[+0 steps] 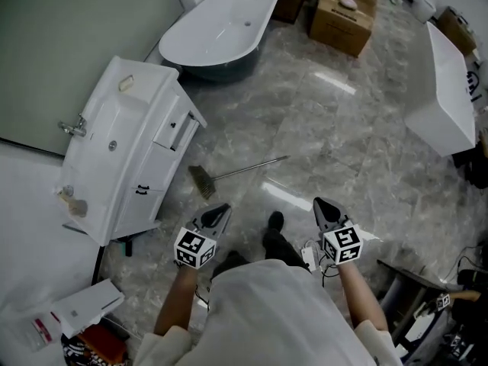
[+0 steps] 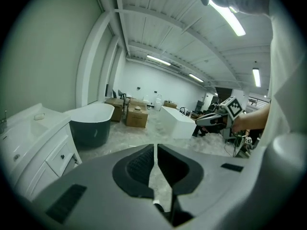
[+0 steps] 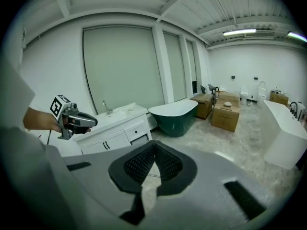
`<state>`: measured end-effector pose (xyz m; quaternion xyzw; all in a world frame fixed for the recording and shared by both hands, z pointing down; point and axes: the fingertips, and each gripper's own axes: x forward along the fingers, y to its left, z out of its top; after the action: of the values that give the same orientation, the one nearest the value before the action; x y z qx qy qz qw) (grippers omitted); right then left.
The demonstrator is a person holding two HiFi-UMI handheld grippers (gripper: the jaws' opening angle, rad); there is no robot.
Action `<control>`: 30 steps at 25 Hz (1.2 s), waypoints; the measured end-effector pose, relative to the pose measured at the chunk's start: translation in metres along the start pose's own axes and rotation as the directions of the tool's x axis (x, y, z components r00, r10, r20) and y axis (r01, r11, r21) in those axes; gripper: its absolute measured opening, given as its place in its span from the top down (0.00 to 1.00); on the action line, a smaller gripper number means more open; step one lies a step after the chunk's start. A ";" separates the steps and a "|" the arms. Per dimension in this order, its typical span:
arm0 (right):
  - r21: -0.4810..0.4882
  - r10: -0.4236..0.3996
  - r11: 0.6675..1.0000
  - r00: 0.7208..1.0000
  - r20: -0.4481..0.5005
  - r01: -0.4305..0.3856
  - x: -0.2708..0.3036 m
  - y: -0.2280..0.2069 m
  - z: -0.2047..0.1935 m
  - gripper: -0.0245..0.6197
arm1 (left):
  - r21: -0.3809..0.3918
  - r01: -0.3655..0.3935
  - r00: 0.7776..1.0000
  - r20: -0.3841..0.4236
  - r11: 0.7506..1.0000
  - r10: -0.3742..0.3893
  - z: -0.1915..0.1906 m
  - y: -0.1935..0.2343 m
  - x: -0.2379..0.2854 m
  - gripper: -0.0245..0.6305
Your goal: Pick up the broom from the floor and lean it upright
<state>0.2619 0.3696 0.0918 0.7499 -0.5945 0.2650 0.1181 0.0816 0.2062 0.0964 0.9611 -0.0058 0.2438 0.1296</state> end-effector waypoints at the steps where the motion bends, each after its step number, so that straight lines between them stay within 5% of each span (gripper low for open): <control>1: -0.004 0.010 1.000 1.000 -0.005 -0.010 0.004 -0.010 0.001 0.96 | 0.006 -0.005 1.000 -0.009 1.000 0.006 0.003 0.000 0.011 0.93; 18: 0.004 0.075 0.997 0.992 -0.104 -0.075 0.104 -0.104 -0.038 0.96 | 0.013 0.018 0.989 -0.146 1.000 -0.016 -0.011 0.047 0.166 0.93; 30: 0.063 0.000 0.998 0.989 -0.148 0.010 0.209 -0.097 -0.110 0.96 | 0.101 0.146 0.968 -0.221 0.984 -0.121 -0.107 0.129 0.236 0.93</control>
<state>0.3579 0.2765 0.3087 0.7330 -0.5736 0.3384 0.1386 0.2303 0.1214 0.3303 0.9335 0.0872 0.3362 0.0893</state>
